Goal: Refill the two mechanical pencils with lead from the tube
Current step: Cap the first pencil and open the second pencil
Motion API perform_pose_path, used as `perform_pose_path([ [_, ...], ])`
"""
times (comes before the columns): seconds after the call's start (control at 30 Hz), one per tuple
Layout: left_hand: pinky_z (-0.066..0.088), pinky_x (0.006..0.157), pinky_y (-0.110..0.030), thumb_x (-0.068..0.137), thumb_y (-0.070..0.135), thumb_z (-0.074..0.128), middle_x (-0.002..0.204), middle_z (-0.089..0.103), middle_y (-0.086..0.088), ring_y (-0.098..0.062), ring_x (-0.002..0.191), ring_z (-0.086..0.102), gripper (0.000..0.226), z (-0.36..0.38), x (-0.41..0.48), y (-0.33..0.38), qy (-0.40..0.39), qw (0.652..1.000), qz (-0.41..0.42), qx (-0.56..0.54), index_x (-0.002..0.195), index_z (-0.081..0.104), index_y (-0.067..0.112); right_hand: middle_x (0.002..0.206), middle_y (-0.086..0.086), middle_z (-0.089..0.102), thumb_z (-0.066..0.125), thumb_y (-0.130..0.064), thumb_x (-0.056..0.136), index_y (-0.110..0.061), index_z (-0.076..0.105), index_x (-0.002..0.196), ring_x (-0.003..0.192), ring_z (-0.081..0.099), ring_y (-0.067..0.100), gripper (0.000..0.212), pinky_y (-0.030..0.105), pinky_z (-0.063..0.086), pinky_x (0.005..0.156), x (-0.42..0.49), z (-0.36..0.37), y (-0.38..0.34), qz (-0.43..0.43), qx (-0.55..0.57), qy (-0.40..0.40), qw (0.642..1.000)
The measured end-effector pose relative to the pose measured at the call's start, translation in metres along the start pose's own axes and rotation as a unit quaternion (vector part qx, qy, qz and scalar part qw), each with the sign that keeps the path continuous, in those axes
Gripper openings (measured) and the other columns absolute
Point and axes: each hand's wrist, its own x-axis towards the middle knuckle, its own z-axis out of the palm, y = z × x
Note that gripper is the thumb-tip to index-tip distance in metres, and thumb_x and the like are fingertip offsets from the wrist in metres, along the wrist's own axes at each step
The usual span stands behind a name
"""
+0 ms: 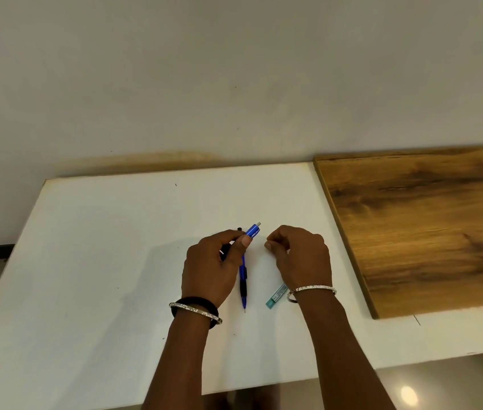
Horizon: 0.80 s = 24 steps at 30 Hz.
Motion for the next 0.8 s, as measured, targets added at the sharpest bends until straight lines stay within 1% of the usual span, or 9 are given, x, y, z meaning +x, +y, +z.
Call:
perform_pose_path([
  [0.17, 0.044, 0.065, -0.013, 0.089, 0.047, 0.055, 0.080, 0.069, 0.004, -0.015, 0.077, 0.066, 0.035, 0.002, 0.000, 0.000, -0.010, 1.000, -0.003, 0.001, 0.112, 0.071, 0.026, 0.097, 0.000, 0.075, 0.068, -0.029, 0.087, -0.020, 0.075, 0.098, 0.090, 0.064, 0.017, 0.016, 0.025, 0.048, 0.083, 0.001, 0.000, 0.000, 0.002, -0.014, -0.018, 1.000],
  [0.3, 0.043, 0.064, -0.012, 0.089, 0.048, 0.055, 0.080, 0.070, 0.004, -0.014, 0.075, 0.066, 0.034, 0.001, 0.000, -0.003, -0.012, 1.000, -0.005, 0.008, 0.111, 0.071, 0.028, 0.099, -0.001, 0.075, 0.075, -0.029, 0.082, -0.020, 0.076, 0.099, 0.078, 0.059, 0.007, 0.019, 0.016, 0.041, 0.076, 0.003, -0.001, 0.002, 0.039, 0.040, -0.019, 0.998],
  [0.4, 0.041, 0.062, -0.011, 0.089, 0.048, 0.055, 0.077, 0.069, 0.006, -0.012, 0.074, 0.066, 0.032, 0.001, 0.001, -0.004, -0.012, 1.000, -0.009, 0.010, 0.109, 0.072, 0.029, 0.100, -0.001, 0.075, 0.077, -0.026, 0.080, -0.018, 0.075, 0.102, 0.078, 0.057, 0.004, 0.023, 0.016, 0.044, 0.079, 0.003, -0.003, 0.003, 0.049, 0.073, -0.018, 0.996],
  [0.47, 0.041, 0.062, -0.012, 0.089, 0.048, 0.055, 0.077, 0.069, 0.007, -0.012, 0.074, 0.066, 0.032, 0.001, 0.000, -0.004, -0.012, 1.000, -0.012, 0.010, 0.109, 0.072, 0.030, 0.096, -0.002, 0.074, 0.076, -0.023, 0.081, -0.017, 0.075, 0.101, 0.074, 0.059, 0.003, 0.021, 0.011, 0.044, 0.076, 0.004, -0.007, 0.003, 0.047, 0.105, 0.005, 0.993],
  [0.53, 0.041, 0.062, -0.013, 0.088, 0.049, 0.055, 0.077, 0.069, 0.006, -0.012, 0.075, 0.066, 0.032, 0.001, 0.000, -0.004, -0.015, 1.000, -0.014, 0.011, 0.107, 0.072, 0.030, 0.087, -0.008, 0.072, 0.073, -0.025, 0.083, -0.020, 0.075, 0.096, 0.069, 0.060, 0.000, 0.014, 0.005, 0.042, 0.069, 0.005, -0.010, 0.001, 0.045, 0.140, 0.048, 0.988],
  [0.6, 0.042, 0.062, -0.014, 0.088, 0.050, 0.055, 0.079, 0.070, 0.005, -0.013, 0.075, 0.066, 0.032, 0.001, 0.000, -0.004, -0.018, 1.000, -0.014, 0.011, 0.106, 0.073, 0.030, 0.079, -0.012, 0.071, 0.071, -0.030, 0.085, -0.021, 0.075, 0.090, 0.066, 0.063, 0.001, 0.011, 0.010, 0.047, 0.062, 0.006, -0.014, -0.002, 0.061, 0.223, 0.061, 0.971],
  [0.63, 0.043, 0.063, -0.015, 0.088, 0.050, 0.055, 0.079, 0.071, 0.005, -0.013, 0.075, 0.066, 0.032, 0.002, 0.000, -0.004, -0.020, 1.000, -0.015, 0.009, 0.107, 0.073, 0.030, 0.077, -0.011, 0.073, 0.071, -0.032, 0.085, -0.021, 0.075, 0.088, 0.064, 0.065, 0.003, 0.012, 0.012, 0.048, 0.057, 0.005, -0.015, -0.004, 0.073, 0.274, 0.045, 0.958],
  [0.7, 0.043, 0.063, -0.015, 0.088, 0.049, 0.056, 0.080, 0.071, 0.005, -0.014, 0.076, 0.066, 0.032, 0.003, 0.000, -0.003, -0.024, 1.000, -0.014, 0.009, 0.108, 0.073, 0.031, 0.076, -0.006, 0.075, 0.072, -0.034, 0.083, -0.020, 0.075, 0.088, 0.061, 0.068, 0.006, 0.015, 0.009, 0.045, 0.051, 0.005, -0.016, -0.007, 0.082, 0.335, -0.003, 0.939],
  [0.8, 0.045, 0.065, -0.019, 0.088, 0.049, 0.056, 0.079, 0.070, 0.006, -0.014, 0.075, 0.065, 0.032, 0.004, -0.001, -0.002, -0.031, 0.999, -0.008, 0.013, 0.109, 0.073, 0.031, 0.075, -0.002, 0.076, 0.075, -0.032, 0.080, -0.019, 0.076, 0.088, 0.061, 0.069, 0.009, 0.015, 0.009, 0.045, 0.052, 0.004, -0.015, -0.007, 0.084, 0.362, -0.038, 0.928],
])
